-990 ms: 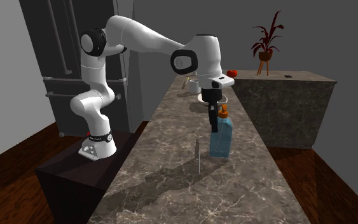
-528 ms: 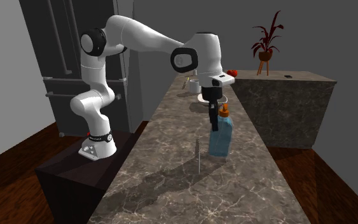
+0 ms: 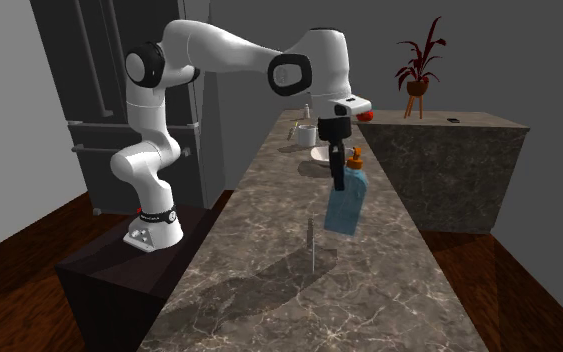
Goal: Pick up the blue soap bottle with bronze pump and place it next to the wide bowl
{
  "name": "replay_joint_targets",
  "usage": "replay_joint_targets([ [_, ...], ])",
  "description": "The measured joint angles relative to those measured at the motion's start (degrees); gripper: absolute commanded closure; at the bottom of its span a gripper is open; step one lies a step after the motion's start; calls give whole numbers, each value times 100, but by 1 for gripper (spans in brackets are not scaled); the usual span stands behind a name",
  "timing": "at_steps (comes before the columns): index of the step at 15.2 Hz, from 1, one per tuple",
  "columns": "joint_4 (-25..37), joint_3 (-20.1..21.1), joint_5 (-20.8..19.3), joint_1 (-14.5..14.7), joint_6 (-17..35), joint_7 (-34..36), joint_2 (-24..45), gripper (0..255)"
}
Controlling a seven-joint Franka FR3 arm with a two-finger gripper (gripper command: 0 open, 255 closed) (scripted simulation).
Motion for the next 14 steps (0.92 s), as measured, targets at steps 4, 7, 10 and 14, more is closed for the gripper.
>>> replay_joint_targets([
  [4, 283, 2, -3, 4, -283, 12, 0, 255],
  [7, 557, 3, -4, 5, -525, 18, 32, 255],
  [10, 775, -2, -2, -5, -748, 7, 28, 255],
  [14, 1181, -4, 3, -9, -1080, 9, 99, 255],
])
